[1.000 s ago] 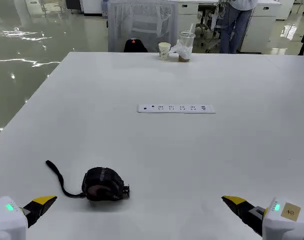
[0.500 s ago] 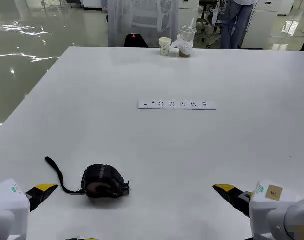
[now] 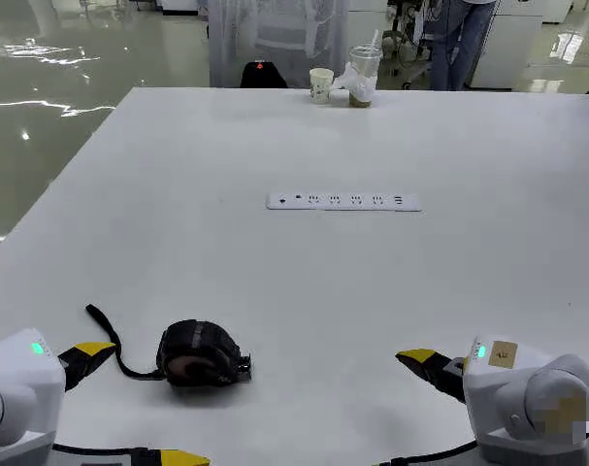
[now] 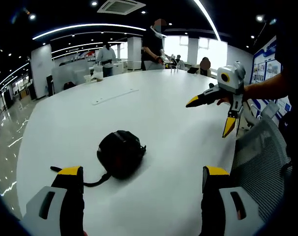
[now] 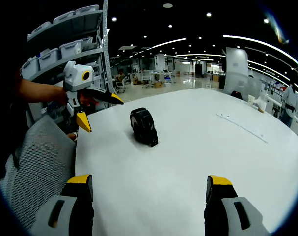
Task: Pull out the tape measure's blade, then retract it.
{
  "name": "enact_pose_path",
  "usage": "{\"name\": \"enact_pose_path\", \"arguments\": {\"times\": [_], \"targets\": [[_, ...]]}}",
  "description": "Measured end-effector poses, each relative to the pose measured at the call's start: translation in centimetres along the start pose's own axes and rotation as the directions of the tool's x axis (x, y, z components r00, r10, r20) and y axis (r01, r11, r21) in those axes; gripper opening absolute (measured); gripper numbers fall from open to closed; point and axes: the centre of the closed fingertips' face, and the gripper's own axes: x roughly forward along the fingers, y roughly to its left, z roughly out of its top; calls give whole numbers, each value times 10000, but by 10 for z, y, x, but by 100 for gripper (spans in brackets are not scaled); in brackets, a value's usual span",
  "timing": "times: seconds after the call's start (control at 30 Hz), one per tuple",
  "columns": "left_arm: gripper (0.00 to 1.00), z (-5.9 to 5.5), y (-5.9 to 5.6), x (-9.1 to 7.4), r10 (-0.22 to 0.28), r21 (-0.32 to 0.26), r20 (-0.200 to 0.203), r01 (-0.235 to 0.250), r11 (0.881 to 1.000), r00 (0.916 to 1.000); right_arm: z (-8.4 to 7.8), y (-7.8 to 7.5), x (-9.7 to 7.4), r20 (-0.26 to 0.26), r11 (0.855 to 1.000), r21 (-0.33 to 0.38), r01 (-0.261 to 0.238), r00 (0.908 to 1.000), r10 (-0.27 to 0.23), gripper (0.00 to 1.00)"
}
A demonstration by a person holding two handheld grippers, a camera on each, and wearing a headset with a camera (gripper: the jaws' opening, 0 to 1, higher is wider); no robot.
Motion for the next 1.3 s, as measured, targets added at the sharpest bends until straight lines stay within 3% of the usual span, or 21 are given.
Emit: {"name": "enact_pose_path", "arguments": {"times": [0.7, 1.3], "targets": [[93, 5, 18, 23, -824, 1218, -727, 908, 9884, 9939, 9, -21, 25, -198, 9897, -1131, -880, 9961, 863, 87], [81, 7, 33, 40, -1433, 2034, -1344, 1688, 9644, 9805, 18, -28, 54, -784, 9529, -2349, -1916, 9809, 1779, 75]]}}
